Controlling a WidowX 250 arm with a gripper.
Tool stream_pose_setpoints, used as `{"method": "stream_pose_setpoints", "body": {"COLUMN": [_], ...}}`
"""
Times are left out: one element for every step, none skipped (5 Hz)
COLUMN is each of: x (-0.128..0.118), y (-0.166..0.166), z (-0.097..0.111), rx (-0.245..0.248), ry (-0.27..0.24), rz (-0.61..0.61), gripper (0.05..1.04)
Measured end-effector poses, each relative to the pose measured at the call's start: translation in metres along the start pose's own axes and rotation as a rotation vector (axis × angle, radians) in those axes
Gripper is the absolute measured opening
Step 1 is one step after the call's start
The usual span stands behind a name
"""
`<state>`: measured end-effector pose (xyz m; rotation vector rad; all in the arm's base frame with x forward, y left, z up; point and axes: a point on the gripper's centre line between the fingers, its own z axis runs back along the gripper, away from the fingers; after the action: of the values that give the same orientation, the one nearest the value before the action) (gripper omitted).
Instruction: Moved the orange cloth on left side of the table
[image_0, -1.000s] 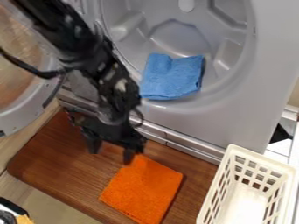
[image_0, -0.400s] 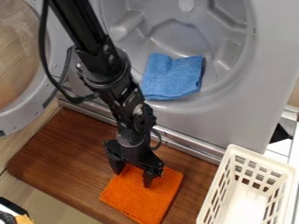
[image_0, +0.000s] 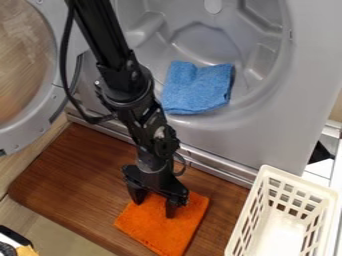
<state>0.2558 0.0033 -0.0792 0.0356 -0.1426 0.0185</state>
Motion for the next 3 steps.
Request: {"method": "stream_pose_setpoints", "body": {"x": [0.001,0.005,0.011], "y": [0.011,0.032,0.062], "z": [-0.001,-0.001,-0.001], "rx": [0.022,0.047,0.077], "ry": [-0.004,-0.023,-0.028], "rz": [0.044,0.120,0.198], "gripper": [0.999,0.999,0.999]}}
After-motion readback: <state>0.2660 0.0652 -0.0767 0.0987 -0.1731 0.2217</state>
